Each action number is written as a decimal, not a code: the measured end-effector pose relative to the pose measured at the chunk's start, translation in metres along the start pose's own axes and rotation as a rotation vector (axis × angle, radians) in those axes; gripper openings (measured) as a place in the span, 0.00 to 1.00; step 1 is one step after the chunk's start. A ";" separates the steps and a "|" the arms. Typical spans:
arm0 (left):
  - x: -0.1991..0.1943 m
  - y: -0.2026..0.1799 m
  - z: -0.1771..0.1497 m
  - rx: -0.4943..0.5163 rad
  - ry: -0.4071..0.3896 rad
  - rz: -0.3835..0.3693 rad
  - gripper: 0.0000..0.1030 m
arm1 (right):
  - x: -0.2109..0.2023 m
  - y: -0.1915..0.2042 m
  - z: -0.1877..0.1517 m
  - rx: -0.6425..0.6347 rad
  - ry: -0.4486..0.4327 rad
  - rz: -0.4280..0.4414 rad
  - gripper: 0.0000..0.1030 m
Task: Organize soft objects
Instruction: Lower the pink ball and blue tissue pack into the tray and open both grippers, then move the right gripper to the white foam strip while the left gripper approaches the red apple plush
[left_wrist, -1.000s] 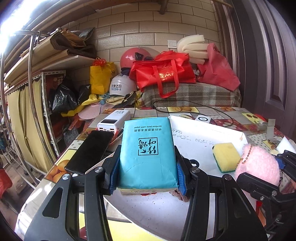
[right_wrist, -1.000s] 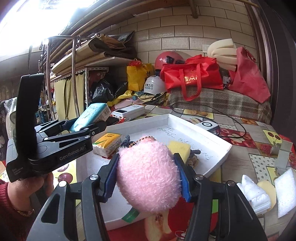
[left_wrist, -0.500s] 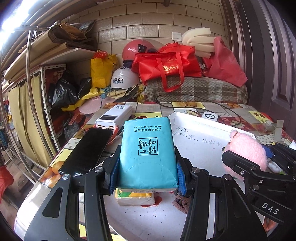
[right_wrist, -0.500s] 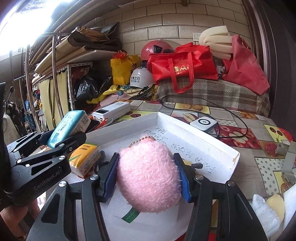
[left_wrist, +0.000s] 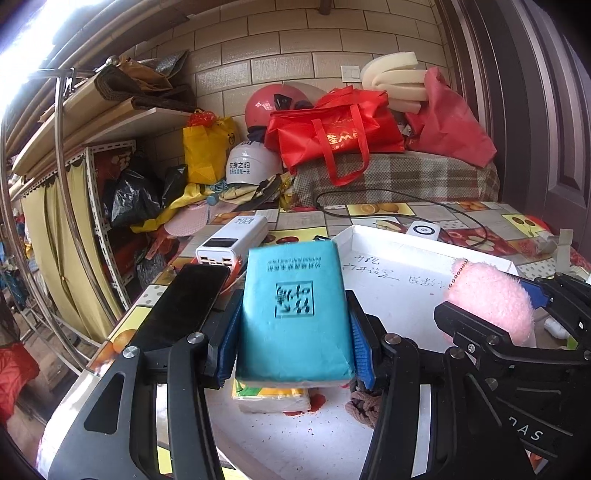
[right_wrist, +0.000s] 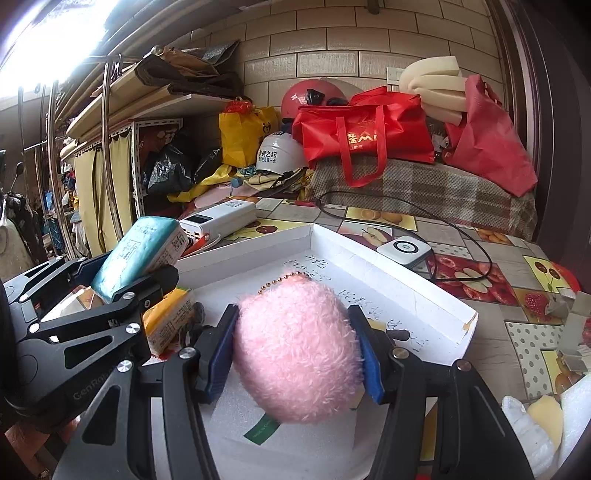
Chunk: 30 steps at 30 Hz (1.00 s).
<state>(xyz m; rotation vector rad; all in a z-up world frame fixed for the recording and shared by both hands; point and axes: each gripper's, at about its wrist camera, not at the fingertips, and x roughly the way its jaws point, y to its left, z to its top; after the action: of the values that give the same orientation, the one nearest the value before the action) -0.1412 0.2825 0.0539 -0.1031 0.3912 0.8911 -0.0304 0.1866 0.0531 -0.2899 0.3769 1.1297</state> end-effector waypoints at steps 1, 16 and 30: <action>-0.003 0.002 0.000 -0.013 -0.016 0.028 0.69 | 0.000 0.002 0.000 -0.009 -0.001 -0.006 0.59; -0.008 0.020 -0.004 -0.116 -0.038 0.095 1.00 | -0.008 -0.001 0.000 0.011 -0.083 -0.049 1.00; -0.028 0.017 -0.008 -0.108 -0.107 0.044 1.00 | -0.048 0.022 -0.025 -0.128 -0.089 -0.053 1.00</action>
<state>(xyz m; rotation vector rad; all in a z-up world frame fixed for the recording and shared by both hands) -0.1723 0.2705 0.0587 -0.1460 0.2463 0.9567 -0.0719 0.1453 0.0510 -0.3589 0.2176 1.1120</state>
